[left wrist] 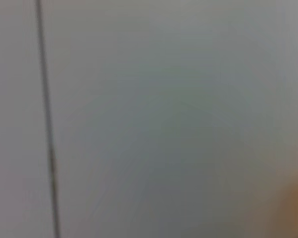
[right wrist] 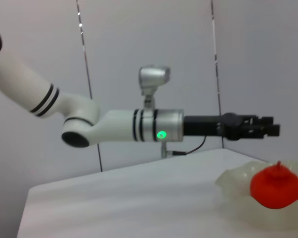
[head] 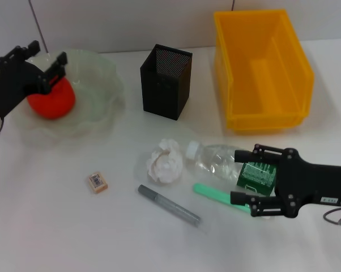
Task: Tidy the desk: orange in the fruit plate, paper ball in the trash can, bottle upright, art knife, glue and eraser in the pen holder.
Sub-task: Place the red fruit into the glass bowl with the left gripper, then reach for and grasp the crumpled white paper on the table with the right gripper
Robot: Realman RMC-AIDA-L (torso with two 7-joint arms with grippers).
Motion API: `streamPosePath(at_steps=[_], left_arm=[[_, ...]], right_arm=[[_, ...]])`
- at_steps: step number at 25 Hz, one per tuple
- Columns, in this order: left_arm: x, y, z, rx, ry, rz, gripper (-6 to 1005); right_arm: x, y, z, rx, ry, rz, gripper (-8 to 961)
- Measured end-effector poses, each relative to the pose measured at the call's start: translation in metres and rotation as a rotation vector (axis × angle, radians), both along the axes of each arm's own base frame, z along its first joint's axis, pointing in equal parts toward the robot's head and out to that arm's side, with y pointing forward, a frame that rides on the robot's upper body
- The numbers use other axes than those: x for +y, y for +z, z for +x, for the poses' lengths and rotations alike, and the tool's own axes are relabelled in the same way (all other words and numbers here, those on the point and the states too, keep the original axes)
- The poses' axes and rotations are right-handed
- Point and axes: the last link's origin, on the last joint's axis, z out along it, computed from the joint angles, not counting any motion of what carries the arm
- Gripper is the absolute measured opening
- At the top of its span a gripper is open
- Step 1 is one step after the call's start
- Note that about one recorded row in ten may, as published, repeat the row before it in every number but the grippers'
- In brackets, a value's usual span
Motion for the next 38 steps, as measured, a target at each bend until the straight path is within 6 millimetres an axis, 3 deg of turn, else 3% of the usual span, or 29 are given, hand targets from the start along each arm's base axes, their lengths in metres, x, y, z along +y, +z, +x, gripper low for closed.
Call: streamPosePath(at_steps=[5, 7, 10, 12, 13, 16, 17, 19, 22, 26, 27, 28, 30, 31, 32, 38], left_arm=[[-0.022, -0.001, -0.003, -0.039, -0.056, -0.098, 569], [-0.040, -0.004, -0.007, -0.047, -0.091, -0.139, 645], [-0.074, -0.013, -0.018, -0.058, -0.132, -0.205, 862], [-0.102, -0.023, -0.032, -0.032, -0.136, -0.252, 863], [-0.102, -0.023, -0.032, -0.032, -0.136, -0.252, 863], [-0.124, -0.031, -0.043, -0.001, -0.135, -0.277, 864], [-0.135, -0.035, -0.048, 0.002, -0.124, -0.295, 865], [-0.138, -0.036, -0.050, 0.001, -0.118, -0.300, 865], [-0.145, -0.038, -0.055, -0.007, -0.100, -0.306, 866], [-0.147, -0.039, -0.056, -0.006, -0.097, -0.316, 866], [-0.147, -0.039, -0.056, -0.006, -0.097, -0.317, 866], [-0.147, -0.039, -0.056, -0.006, -0.096, -0.317, 866], [-0.149, -0.039, -0.057, -0.006, -0.095, -0.322, 866], [-0.149, -0.039, -0.057, -0.006, -0.095, -0.322, 866], [-0.151, -0.039, -0.058, -0.004, -0.093, -0.327, 866], [-0.157, -0.039, -0.062, -0.003, -0.081, -0.331, 865]], right_arm=[[0.010, 0.014, -0.004, -0.002, -0.067, -0.044, 821], [0.017, 0.026, -0.011, -0.008, -0.102, -0.082, 819], [0.027, 0.049, -0.029, -0.036, -0.126, -0.151, 817], [0.039, 0.066, -0.053, -0.145, -0.123, -0.216, 815], [0.039, 0.066, -0.053, -0.145, -0.123, -0.216, 814], [0.050, 0.073, -0.081, -0.304, -0.117, -0.269, 812], [0.060, 0.073, -0.104, -0.435, -0.124, -0.290, 811], [0.063, 0.073, -0.113, -0.489, -0.131, -0.292, 809], [0.079, 0.062, -0.146, -0.677, -0.176, -0.267, 807], [0.092, 0.048, -0.158, -0.726, -0.203, -0.229, 804], [0.101, 0.034, -0.165, -0.746, -0.211, -0.200, 803], [0.101, 0.034, -0.165, -0.746, -0.211, -0.200, 802], [0.110, 0.010, -0.170, -0.799, -0.202, -0.171, 801], [0.110, 0.010, -0.170, -0.799, -0.202, -0.171, 800], [0.114, -0.004, -0.171, -0.833, -0.202, -0.163, 799], [0.125, -0.040, -0.173, -0.874, -0.224, -0.164, 794]])
